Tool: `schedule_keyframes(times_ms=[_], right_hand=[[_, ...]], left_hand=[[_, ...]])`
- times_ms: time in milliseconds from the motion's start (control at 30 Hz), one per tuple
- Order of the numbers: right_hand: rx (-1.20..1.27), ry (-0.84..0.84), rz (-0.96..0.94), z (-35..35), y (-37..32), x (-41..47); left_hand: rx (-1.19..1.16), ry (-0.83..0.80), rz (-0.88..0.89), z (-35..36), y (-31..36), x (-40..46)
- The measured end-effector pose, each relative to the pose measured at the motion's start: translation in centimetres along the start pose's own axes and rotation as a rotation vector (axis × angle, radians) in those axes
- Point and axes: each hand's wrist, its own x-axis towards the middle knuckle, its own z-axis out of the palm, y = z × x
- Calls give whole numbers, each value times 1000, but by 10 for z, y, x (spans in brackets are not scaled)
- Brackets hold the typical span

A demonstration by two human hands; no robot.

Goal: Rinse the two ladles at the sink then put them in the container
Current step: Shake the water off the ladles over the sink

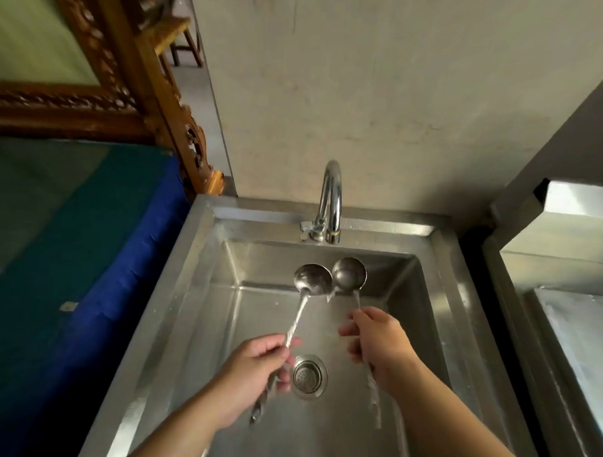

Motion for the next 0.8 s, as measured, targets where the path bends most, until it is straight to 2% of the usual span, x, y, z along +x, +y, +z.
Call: schedule_keyframes(times_ms=[133, 300, 367, 600, 800], right_hand=[[-389, 127, -238, -40, -18, -19], [-653, 210, -566, -77, -71, -62], [-726, 249, -734, -89, -96, -81], [-735, 390, -1230, -110, -183, -151], [-679, 499, -1379, -115, -244, -211]], left_hand=[[203, 252, 112, -4, 35, -18], [676, 461, 348, 3, 93, -48], [748, 531, 457, 9, 120, -63], [799, 702, 852, 37, 223, -124], [964, 844, 1127, 37, 299, -185]])
